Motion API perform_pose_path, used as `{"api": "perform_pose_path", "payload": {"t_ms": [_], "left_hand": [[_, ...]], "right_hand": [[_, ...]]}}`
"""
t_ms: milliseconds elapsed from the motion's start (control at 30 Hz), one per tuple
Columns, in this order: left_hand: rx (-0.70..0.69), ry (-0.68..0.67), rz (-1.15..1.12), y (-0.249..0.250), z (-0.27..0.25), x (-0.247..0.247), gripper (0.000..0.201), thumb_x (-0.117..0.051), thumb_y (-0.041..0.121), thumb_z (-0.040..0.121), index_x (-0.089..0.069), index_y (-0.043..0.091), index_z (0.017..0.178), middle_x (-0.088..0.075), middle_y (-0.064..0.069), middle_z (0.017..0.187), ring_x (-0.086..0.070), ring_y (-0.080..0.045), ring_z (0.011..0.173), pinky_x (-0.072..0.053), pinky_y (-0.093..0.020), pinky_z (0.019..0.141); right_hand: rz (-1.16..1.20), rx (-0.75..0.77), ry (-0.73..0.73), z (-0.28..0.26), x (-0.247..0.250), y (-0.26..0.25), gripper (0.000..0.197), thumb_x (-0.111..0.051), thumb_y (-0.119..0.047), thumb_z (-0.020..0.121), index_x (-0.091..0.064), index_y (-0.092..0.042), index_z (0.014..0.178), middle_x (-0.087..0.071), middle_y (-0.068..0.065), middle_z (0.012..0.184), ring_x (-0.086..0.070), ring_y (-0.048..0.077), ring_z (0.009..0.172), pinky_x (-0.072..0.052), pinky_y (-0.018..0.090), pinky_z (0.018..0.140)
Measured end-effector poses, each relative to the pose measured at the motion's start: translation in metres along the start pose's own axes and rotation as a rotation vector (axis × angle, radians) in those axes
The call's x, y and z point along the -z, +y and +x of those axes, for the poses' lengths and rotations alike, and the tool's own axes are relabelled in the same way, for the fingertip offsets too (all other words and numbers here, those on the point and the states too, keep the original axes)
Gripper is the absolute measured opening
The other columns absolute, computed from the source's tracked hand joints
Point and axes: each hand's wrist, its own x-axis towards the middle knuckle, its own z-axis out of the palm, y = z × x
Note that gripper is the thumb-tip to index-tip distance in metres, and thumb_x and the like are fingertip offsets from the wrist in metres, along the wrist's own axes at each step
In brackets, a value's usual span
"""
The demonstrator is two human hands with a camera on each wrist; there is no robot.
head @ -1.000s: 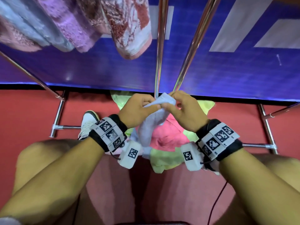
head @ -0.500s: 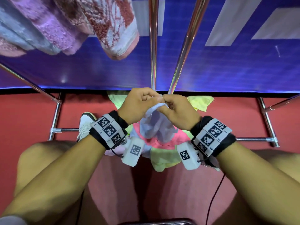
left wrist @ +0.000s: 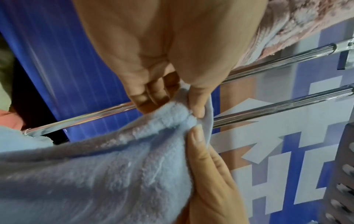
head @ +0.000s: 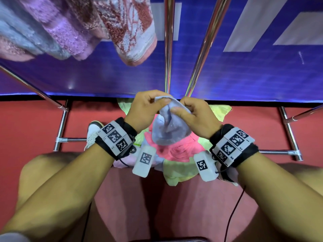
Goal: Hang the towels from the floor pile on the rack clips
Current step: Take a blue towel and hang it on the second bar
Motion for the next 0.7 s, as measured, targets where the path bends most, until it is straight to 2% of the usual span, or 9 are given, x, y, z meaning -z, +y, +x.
{"api": "perform_pose_path", "payload": {"t_ms": [100, 167, 200, 267, 367, 433, 500, 600, 700], "left_hand": [[-0.057, 0.108, -0.014, 0.0, 0.003, 0.002, 0.013, -0.062, 0.019, 0.089, -0.073, 0.025, 0.086, -0.07, 0.009, 0.083, -0.063, -0.018, 0.082, -0.052, -0.045, 0.078], [-0.073, 0.223, -0.012, -0.001, 0.006, 0.006, 0.012, -0.06, 0.021, 0.089, -0.071, 0.026, 0.086, -0.067, 0.009, 0.083, -0.06, -0.015, 0.081, -0.05, -0.038, 0.075], [-0.076, 0.28, 0.002, -0.002, 0.007, 0.009, 0.011, -0.059, 0.019, 0.09, -0.069, 0.023, 0.088, -0.065, 0.009, 0.083, -0.058, -0.012, 0.079, -0.049, -0.032, 0.073], [-0.069, 0.396, 0.006, -0.004, 0.01, 0.018, 0.01, -0.056, 0.019, 0.091, -0.066, 0.02, 0.091, -0.062, 0.006, 0.084, -0.056, -0.01, 0.078, -0.048, -0.026, 0.07], [-0.012, 0.557, 0.002, -0.013, 0.015, 0.042, 0.009, -0.059, 0.032, 0.083, -0.068, 0.033, 0.083, -0.06, 0.001, 0.083, -0.055, -0.018, 0.081, -0.048, -0.039, 0.076], [0.065, 0.628, 0.002, -0.024, 0.018, 0.057, 0.01, -0.06, 0.039, 0.076, -0.069, 0.04, 0.077, -0.061, -0.001, 0.083, -0.056, -0.02, 0.081, -0.049, -0.046, 0.077], [0.126, 0.689, 0.004, -0.032, 0.017, 0.063, 0.009, -0.06, 0.04, 0.073, -0.069, 0.038, 0.076, -0.063, 0.001, 0.083, -0.057, -0.019, 0.08, -0.051, -0.046, 0.078], [0.171, 0.714, 0.036, -0.029, 0.013, 0.06, 0.008, -0.06, 0.034, 0.077, -0.065, 0.028, 0.076, -0.062, 0.006, 0.078, -0.056, -0.013, 0.076, -0.048, -0.037, 0.076], [0.169, 0.704, 0.085, -0.023, 0.013, 0.055, 0.009, -0.062, 0.029, 0.081, -0.064, 0.029, 0.073, -0.061, 0.011, 0.073, -0.055, -0.009, 0.072, -0.047, -0.03, 0.074]], "right_hand": [[-0.192, 0.02, -0.171, -0.004, 0.002, -0.004, 0.037, -0.072, -0.039, 0.085, -0.045, -0.026, 0.062, -0.039, -0.006, 0.057, -0.033, 0.007, 0.052, -0.027, 0.024, 0.051], [-0.347, -0.058, -0.262, -0.008, 0.002, -0.005, 0.048, -0.071, -0.034, 0.087, -0.034, -0.031, 0.059, -0.033, -0.011, 0.06, -0.031, 0.006, 0.052, -0.023, 0.025, 0.05], [-0.395, -0.113, -0.286, -0.009, 0.003, -0.003, 0.049, -0.069, -0.033, 0.089, -0.031, -0.032, 0.059, -0.032, -0.012, 0.06, -0.031, 0.007, 0.053, -0.022, 0.03, 0.052], [-0.458, -0.199, -0.322, -0.01, 0.005, 0.004, 0.046, -0.065, -0.036, 0.092, -0.034, -0.03, 0.058, -0.036, -0.01, 0.058, -0.036, 0.016, 0.056, -0.024, 0.032, 0.058], [-0.508, -0.273, -0.383, -0.013, 0.011, 0.021, 0.045, -0.06, -0.037, 0.094, -0.041, -0.027, 0.055, -0.042, -0.006, 0.056, -0.045, 0.027, 0.067, -0.033, 0.03, 0.064], [-0.525, -0.322, -0.386, -0.018, 0.016, 0.029, 0.043, -0.06, -0.034, 0.095, -0.044, -0.026, 0.055, -0.046, -0.004, 0.058, -0.049, 0.028, 0.072, -0.036, 0.03, 0.066], [-0.538, -0.37, -0.351, -0.022, 0.021, 0.034, 0.038, -0.058, -0.032, 0.096, -0.047, -0.025, 0.061, -0.054, 0.003, 0.068, -0.054, 0.028, 0.078, -0.039, 0.031, 0.068], [-0.522, -0.422, -0.29, -0.021, 0.025, 0.036, 0.031, -0.05, -0.029, 0.099, -0.046, -0.022, 0.07, -0.059, 0.009, 0.083, -0.056, 0.03, 0.085, -0.041, 0.035, 0.07], [-0.443, -0.397, -0.177, -0.018, 0.026, 0.031, 0.03, -0.044, -0.024, 0.102, -0.04, -0.022, 0.072, -0.055, 0.01, 0.083, -0.051, 0.028, 0.08, -0.035, 0.033, 0.068]]}}
